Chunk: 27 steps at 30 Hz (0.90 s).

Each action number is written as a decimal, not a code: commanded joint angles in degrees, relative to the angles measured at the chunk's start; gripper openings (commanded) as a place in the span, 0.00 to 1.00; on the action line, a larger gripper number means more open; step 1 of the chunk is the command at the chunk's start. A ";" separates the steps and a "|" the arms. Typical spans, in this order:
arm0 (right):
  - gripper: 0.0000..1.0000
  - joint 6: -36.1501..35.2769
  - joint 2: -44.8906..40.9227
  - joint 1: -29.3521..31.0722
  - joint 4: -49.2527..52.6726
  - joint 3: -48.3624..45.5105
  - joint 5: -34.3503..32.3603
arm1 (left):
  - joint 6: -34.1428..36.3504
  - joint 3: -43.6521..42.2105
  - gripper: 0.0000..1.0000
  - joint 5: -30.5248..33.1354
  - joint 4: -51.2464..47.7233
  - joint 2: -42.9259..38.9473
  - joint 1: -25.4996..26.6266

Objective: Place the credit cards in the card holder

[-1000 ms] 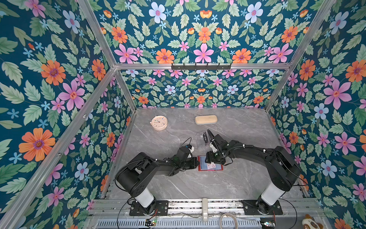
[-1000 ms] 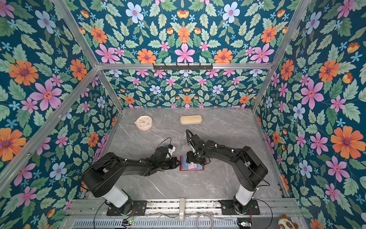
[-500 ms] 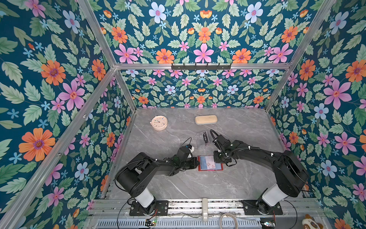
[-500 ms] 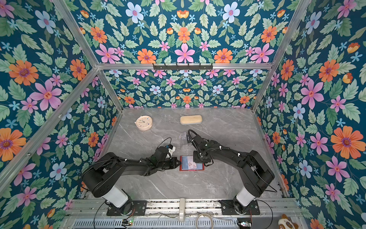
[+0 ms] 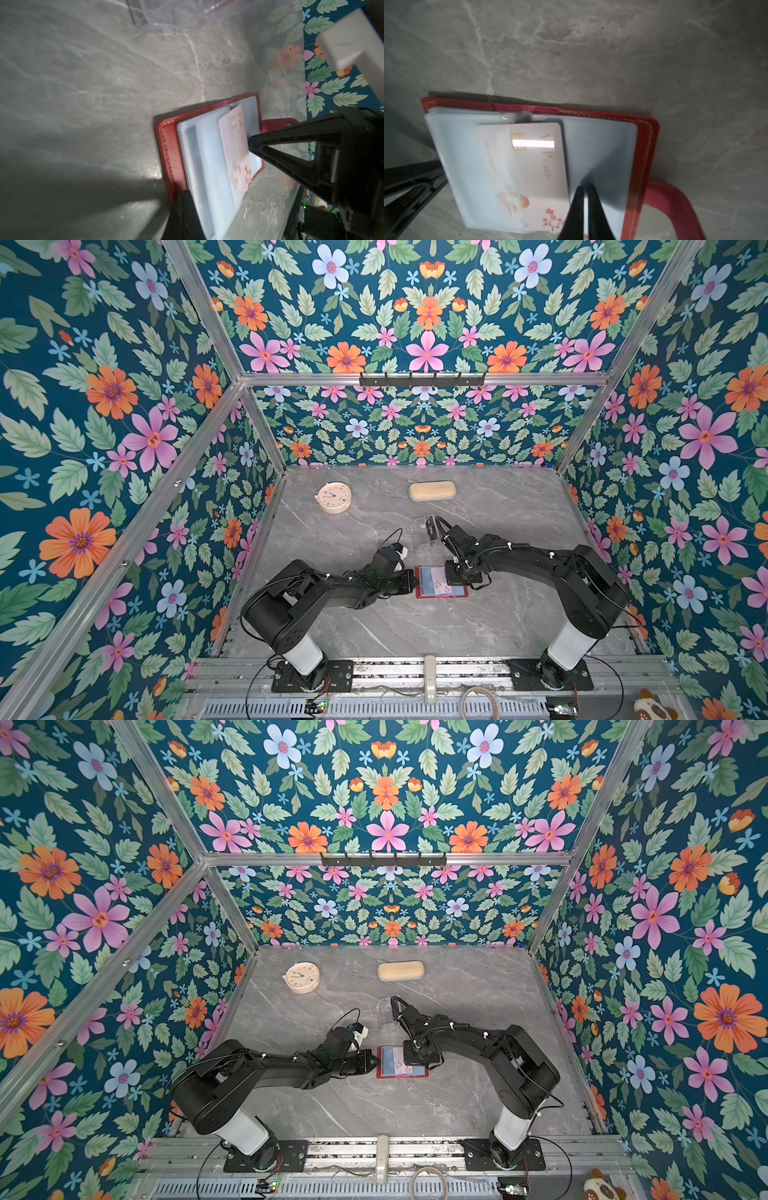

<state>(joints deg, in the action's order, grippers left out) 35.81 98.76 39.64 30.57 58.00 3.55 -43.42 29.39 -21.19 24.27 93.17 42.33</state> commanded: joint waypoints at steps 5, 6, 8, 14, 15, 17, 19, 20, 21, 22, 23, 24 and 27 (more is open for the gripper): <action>0.23 -0.39 1.69 0.09 0.47 0.02 0.67 | 0.35 -0.56 0.00 3.89 -8.41 0.95 -0.04; 0.27 -0.48 1.78 0.08 0.59 0.02 0.62 | 0.35 -0.56 0.00 3.90 -8.38 0.99 -0.05; 0.36 -0.66 2.04 0.18 0.87 0.02 0.41 | 0.35 -0.56 0.00 3.88 -8.36 0.97 0.03; 0.43 -0.77 1.73 0.26 1.67 0.17 -0.37 | 0.26 -0.76 0.00 3.88 -8.30 1.09 -0.04; 0.43 -0.74 1.39 0.31 1.67 0.19 -0.45 | 0.22 -0.78 0.00 3.89 -8.23 1.14 -0.03; 0.43 -0.74 0.27 0.61 1.52 0.27 -0.46 | 0.24 -0.87 0.00 3.88 -8.27 1.06 0.00; 0.41 -0.66 -0.77 0.79 1.05 0.43 0.02 | 0.26 -0.91 0.00 3.91 -8.28 0.98 0.01; 0.40 -0.66 -1.24 0.83 0.83 0.58 0.37 | 0.26 -0.91 0.00 3.88 -8.32 0.93 -0.05; 0.39 -0.66 -1.45 0.96 0.66 0.73 0.65 | 0.22 -0.99 0.00 3.95 -8.28 0.87 -0.05; 0.37 -0.74 -1.66 1.03 0.39 0.92 1.04 | 0.18 -1.00 0.00 3.92 -8.32 0.82 -0.03; 0.34 -0.75 -1.75 1.04 0.05 0.97 1.41 | 0.15 -1.08 0.00 3.88 -8.28 0.81 -0.05; 0.32 -0.75 -1.61 1.14 -0.29 1.06 1.82 | 0.17 -1.09 0.00 4.01 -8.34 0.70 -0.01; 0.24 -0.74 -0.84 1.12 -1.01 1.65 2.51 | 0.13 -1.09 0.00 3.98 -8.32 0.71 0.03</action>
<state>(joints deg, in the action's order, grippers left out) 35.20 97.58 40.71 30.00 59.09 5.58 -43.46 28.84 -21.06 25.30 93.23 42.37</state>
